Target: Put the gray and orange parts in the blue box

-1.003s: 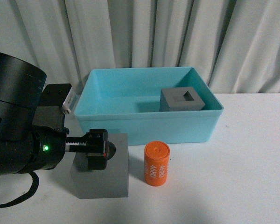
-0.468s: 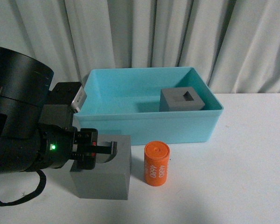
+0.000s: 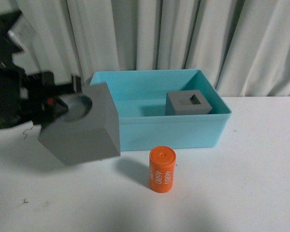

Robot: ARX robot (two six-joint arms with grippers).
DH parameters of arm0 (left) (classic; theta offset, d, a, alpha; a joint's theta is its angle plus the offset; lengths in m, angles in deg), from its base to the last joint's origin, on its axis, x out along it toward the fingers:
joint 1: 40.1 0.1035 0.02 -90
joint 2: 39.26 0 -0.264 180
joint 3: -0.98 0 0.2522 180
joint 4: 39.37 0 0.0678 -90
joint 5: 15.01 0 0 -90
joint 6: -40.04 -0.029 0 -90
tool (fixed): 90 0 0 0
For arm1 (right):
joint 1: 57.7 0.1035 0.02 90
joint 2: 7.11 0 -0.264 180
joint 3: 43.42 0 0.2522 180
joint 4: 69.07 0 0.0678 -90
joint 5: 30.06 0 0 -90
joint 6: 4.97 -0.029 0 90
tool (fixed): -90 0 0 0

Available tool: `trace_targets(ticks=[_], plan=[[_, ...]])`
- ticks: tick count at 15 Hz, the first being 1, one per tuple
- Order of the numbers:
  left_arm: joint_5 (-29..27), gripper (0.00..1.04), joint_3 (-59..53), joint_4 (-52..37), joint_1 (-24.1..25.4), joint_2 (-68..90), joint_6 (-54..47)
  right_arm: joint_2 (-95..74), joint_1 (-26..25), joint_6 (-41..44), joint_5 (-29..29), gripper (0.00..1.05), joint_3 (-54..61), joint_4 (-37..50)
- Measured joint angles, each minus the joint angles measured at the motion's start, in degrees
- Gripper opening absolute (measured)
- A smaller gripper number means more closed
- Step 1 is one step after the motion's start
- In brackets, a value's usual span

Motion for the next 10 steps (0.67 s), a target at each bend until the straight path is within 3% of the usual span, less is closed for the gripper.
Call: trace_targets(ticks=[3, 10], plan=[[1.1, 0.22, 8.4, 1.7, 1.3, -1.7, 0.4, 0.0, 0.0, 0.0, 0.0, 0.98, 0.0, 0.0], [-0.1, 0.22, 23.7, -0.2, 0.4, 19.5, -6.3, 0.0, 0.0, 0.0, 0.0, 0.98, 0.0, 0.0]])
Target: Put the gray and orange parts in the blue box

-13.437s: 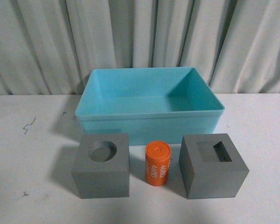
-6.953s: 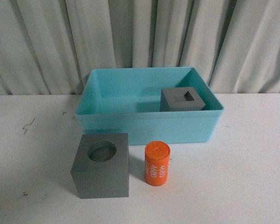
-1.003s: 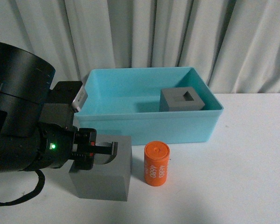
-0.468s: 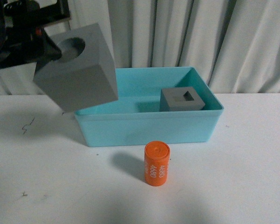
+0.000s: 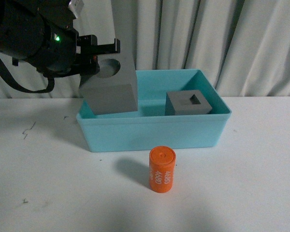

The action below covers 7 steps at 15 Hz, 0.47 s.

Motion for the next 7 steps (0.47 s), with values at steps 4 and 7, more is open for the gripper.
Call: trace_targets(ticks=[4, 7], plan=[[-1.1, 0.21, 0.1, -0.9, 1.2, 2.5, -1.4, 0.0, 0.0, 0.0, 0.0, 0.98, 0.0, 0.0], [-1.4, 0.56, -2.8, -1.6, 2.1, 1.2, -0.7, 0.0, 0.0, 0.0, 0.0, 0.98, 0.0, 0.0]])
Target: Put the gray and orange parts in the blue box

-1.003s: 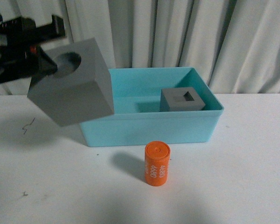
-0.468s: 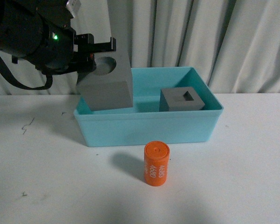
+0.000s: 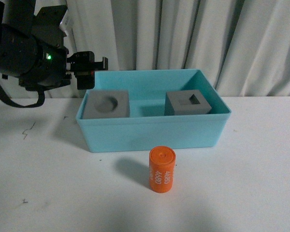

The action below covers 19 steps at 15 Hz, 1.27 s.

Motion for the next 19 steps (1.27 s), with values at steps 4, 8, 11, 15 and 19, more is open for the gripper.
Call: trace_targets(ticks=[4, 8, 11, 15, 19], plan=[[2.6, 0.93, -10.3, 3.5, 1.9, -13.8, 10.1, 0.0, 0.0, 0.0, 0.0, 0.98, 0.0, 0.0], [2.8, 0.97, -20.7, 7.5, 2.7, -32.1, 18.9, 0.0, 0.0, 0.0, 0.0, 0.98, 0.0, 0.0], [-2.5, 0.98, -35.6, 22.2, 1.5, -54.6, 29.3, 0.0, 0.0, 0.0, 0.0, 0.98, 0.0, 0.0], [-10.3, 0.98, -41.1, 32.3, -1.7, -72.3, 37.1, 0.0, 0.0, 0.0, 0.0, 0.98, 0.0, 0.0], [-4.4, 0.51, -57.7, -6.8, 4.3, -85.7, 1.8, 0.0, 0.0, 0.0, 0.0, 0.98, 0.0, 0.0]])
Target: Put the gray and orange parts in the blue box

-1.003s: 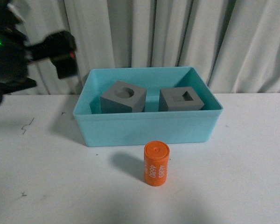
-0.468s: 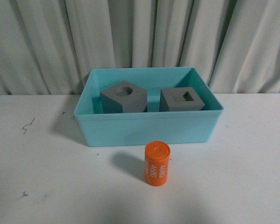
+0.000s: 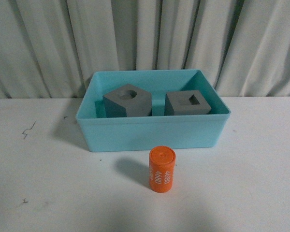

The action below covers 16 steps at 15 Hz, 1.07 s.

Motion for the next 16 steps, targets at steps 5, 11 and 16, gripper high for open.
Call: trace_targets(ticks=[5, 11, 16], plan=[[8.3, 0.02, -3.2, 3.3, 7.7, -6.2, -9.3, 0.0, 0.0, 0.0, 0.0, 0.98, 0.0, -0.1], [8.2, 0.02, -6.0, 5.7, 7.6, -11.6, -9.4, 0.0, 0.0, 0.0, 0.0, 0.98, 0.0, 0.0], [8.2, 0.02, -6.0, 15.3, 7.8, -20.9, -9.4, 0.0, 0.0, 0.0, 0.0, 0.98, 0.0, 0.0]])
